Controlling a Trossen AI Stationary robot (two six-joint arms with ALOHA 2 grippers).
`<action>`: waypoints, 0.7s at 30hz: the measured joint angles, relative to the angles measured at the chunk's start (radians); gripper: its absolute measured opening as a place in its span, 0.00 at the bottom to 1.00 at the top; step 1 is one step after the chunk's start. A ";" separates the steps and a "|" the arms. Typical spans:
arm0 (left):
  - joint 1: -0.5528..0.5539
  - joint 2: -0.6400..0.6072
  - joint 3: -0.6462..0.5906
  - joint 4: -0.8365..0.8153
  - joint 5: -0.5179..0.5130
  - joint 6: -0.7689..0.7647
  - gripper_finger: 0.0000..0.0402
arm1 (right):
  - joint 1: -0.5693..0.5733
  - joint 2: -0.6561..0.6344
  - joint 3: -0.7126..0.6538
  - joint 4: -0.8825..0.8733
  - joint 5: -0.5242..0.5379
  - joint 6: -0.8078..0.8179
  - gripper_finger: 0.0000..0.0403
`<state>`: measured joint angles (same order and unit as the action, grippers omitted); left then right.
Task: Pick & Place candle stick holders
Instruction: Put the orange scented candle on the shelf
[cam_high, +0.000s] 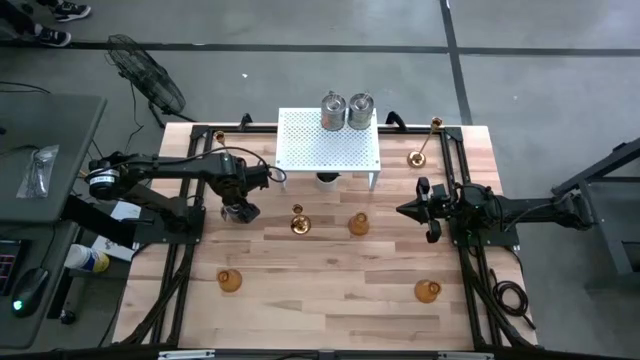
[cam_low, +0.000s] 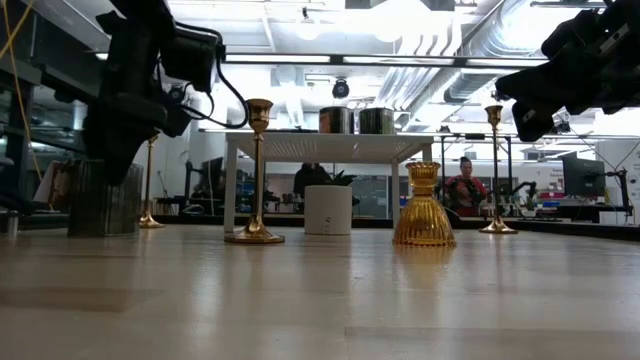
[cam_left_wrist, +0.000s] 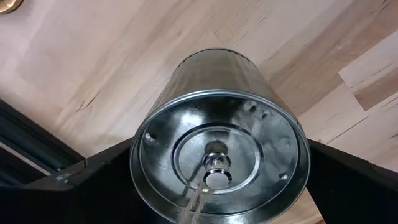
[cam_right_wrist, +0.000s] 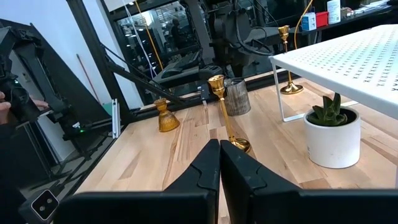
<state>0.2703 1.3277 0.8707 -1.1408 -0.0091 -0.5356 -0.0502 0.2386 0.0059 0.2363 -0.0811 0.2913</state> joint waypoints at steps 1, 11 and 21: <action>0.000 0.000 0.000 0.000 0.000 -0.009 1.00 | 0.000 0.000 0.000 0.000 0.000 0.000 0.01; -0.002 -0.001 0.000 -0.004 0.004 -0.035 0.87 | 0.000 0.000 0.000 0.000 0.000 0.000 0.01; -0.002 0.001 0.019 -0.020 0.024 -0.048 0.87 | 0.000 0.000 0.000 0.000 0.000 0.000 0.01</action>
<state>0.2684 1.3289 0.8901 -1.1611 0.0146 -0.5835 -0.0505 0.2386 0.0055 0.2363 -0.0811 0.2909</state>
